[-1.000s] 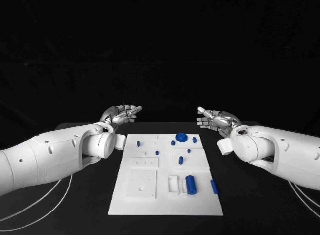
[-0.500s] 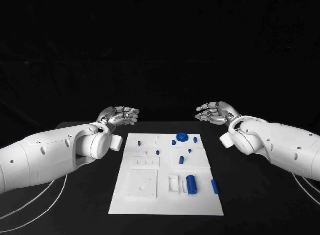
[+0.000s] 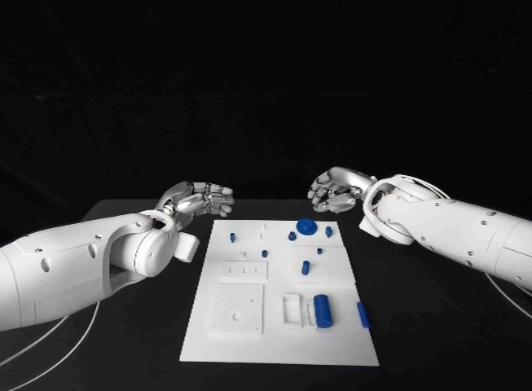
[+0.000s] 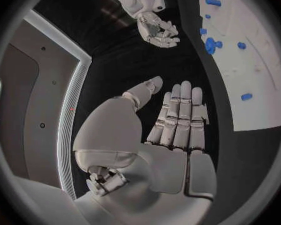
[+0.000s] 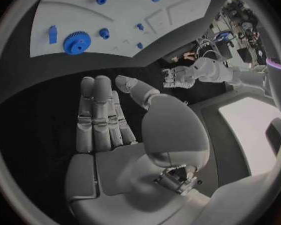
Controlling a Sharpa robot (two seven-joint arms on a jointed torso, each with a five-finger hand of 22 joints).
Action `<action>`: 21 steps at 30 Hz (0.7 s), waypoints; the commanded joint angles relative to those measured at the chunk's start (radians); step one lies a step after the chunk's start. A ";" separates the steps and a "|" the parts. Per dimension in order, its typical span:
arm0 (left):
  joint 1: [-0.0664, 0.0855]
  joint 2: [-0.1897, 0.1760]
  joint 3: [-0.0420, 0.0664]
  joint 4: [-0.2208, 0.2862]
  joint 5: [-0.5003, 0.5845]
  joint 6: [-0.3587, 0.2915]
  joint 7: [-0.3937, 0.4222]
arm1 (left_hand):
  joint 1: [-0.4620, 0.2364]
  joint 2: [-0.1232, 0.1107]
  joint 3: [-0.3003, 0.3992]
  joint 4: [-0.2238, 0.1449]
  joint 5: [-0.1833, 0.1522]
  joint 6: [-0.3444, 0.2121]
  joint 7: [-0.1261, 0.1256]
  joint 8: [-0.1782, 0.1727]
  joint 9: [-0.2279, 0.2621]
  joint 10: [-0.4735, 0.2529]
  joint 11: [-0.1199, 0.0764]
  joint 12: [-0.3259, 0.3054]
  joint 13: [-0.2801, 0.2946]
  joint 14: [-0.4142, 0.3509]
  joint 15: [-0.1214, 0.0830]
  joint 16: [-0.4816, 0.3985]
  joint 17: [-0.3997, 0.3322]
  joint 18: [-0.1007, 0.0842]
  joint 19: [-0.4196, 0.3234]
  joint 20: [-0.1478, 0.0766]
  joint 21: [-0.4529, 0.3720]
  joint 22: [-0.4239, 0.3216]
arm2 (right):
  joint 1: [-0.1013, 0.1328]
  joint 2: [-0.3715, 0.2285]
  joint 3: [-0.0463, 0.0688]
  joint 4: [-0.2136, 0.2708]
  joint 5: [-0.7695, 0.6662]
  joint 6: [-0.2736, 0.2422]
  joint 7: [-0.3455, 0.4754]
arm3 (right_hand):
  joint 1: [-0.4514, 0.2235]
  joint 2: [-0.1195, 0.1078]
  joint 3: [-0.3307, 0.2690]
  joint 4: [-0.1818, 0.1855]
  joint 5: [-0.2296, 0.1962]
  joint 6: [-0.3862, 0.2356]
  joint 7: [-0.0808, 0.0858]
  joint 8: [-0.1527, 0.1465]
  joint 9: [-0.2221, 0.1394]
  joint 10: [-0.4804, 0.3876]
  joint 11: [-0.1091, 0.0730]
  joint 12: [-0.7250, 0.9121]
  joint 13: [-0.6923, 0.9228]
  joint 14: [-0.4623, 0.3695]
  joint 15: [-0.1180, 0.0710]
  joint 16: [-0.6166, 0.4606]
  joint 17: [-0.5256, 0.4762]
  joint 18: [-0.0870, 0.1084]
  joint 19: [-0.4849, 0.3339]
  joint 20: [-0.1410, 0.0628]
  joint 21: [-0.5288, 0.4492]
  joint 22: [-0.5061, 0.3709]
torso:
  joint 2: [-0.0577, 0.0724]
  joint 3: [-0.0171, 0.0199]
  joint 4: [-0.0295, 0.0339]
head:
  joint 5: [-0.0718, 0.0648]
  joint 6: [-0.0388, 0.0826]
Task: Assemble the parts on the task board
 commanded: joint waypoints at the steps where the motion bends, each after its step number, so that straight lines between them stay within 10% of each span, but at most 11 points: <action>1: 0.008 -0.015 0.002 0.046 -0.011 0.025 0.011 | -0.019 -0.001 0.000 -0.009 -0.006 0.004 0.002 -0.007 -0.003 0.007 -0.001 -0.008 -0.002 0.007 -0.001 -0.004 0.001 -0.009 0.001 -0.007 0.004 0.007 | 0.015 0.004 0.001 0.022 -0.227 0.107 -0.066 | -0.008 -0.002 -0.004 -0.006 0.004 0.008 -0.003 -0.006 0.004 0.012 0.001 -0.010 0.002 -0.008 -0.004 0.083 0.059 0.027 0.029 -0.029 0.064 0.029 | 0.027 0.0001 0.0206 | -0.012 0.006; 21: 0.033 -0.061 0.020 0.134 -0.012 0.018 0.011 | -0.046 -0.011 0.001 -0.010 -0.031 0.006 0.003 -0.011 -0.007 0.011 0.000 -0.020 -0.003 0.002 0.001 -0.010 0.002 -0.012 -0.002 -0.007 0.004 0.008 | 0.024 0.024 0.001 0.094 -0.509 0.131 -0.168 | -0.024 -0.021 -0.038 -0.005 -0.019 0.019 -0.019 -0.008 0.018 0.024 0.003 -0.032 0.007 -0.024 -0.001 0.150 0.074 0.027 0.000 -0.037 0.155 0.025 | 0.084 -0.0101 0.0497 | -0.033 0.025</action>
